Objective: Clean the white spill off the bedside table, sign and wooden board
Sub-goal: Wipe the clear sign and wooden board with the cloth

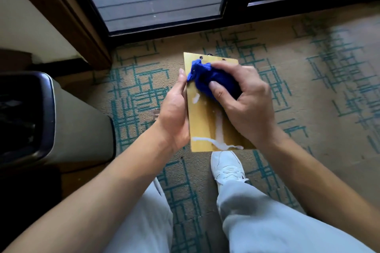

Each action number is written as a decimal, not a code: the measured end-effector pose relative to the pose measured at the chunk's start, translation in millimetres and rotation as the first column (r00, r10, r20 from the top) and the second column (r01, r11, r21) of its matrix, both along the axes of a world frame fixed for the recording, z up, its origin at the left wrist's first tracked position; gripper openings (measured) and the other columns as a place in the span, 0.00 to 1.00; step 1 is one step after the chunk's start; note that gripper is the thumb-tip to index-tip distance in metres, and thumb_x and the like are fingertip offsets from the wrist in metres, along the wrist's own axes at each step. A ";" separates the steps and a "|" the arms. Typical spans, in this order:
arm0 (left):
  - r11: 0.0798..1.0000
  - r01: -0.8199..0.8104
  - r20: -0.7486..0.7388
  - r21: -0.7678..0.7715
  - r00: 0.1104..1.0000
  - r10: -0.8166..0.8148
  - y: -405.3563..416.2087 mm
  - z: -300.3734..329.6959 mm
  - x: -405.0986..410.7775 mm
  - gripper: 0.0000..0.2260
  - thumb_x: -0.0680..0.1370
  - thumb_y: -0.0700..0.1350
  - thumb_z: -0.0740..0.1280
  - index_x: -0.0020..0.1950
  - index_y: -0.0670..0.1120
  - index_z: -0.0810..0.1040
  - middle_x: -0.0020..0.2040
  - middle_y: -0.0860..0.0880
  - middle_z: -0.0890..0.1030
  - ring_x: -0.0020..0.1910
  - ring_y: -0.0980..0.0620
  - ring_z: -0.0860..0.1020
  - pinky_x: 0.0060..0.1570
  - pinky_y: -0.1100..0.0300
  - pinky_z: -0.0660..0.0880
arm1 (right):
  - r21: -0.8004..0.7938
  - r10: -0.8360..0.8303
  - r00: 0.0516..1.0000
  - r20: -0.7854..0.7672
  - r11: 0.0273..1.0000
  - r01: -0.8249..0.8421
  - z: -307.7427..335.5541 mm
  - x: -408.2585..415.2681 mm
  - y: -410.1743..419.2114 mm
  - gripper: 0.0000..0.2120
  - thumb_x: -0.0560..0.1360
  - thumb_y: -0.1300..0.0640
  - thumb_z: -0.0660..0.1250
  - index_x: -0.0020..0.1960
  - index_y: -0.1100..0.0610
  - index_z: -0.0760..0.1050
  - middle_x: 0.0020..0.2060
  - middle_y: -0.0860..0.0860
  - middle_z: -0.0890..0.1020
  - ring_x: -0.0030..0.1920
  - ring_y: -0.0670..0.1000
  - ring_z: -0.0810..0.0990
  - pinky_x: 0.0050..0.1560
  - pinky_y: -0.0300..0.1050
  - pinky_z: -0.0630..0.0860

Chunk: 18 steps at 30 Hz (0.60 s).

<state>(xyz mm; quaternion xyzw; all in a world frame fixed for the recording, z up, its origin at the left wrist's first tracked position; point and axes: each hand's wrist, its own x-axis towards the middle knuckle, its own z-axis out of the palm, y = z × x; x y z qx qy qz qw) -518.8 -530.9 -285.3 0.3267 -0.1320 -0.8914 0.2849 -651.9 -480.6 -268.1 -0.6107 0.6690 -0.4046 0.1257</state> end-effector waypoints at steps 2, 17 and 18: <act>1.000 0.002 -0.031 0.018 1.000 -0.001 0.4 0.0 2.0 0.33 0.83 0.67 0.48 0.68 0.43 0.76 0.57 0.40 0.84 0.56 0.43 0.84 0.62 0.49 0.77 | 0.030 0.123 0.990 -0.072 0.992 -0.121 -1.2 0.4 7.8 0.18 0.77 0.57 0.70 0.67 0.54 0.78 0.60 0.42 0.81 0.58 0.53 0.78 0.64 0.45 0.73; 0.999 -0.033 -0.036 -0.003 0.999 0.033 4.8 8.3 8.5 0.30 0.84 0.62 0.49 0.75 0.43 0.71 0.64 0.40 0.80 0.62 0.42 0.80 0.65 0.45 0.75 | 0.036 0.089 0.954 -0.285 0.996 -0.082 -0.1 -24.4 -20.4 0.18 0.76 0.55 0.68 0.66 0.50 0.79 0.60 0.46 0.83 0.54 0.57 0.77 0.59 0.48 0.73; 0.999 -0.031 -0.017 -0.015 0.999 0.030 7.2 10.5 6.9 0.29 0.85 0.61 0.50 0.76 0.43 0.70 0.65 0.40 0.79 0.63 0.41 0.78 0.67 0.45 0.74 | 0.051 0.060 0.960 -0.273 0.998 -0.048 1.1 -28.6 -27.1 0.18 0.76 0.55 0.68 0.66 0.49 0.79 0.60 0.46 0.83 0.55 0.57 0.78 0.59 0.47 0.73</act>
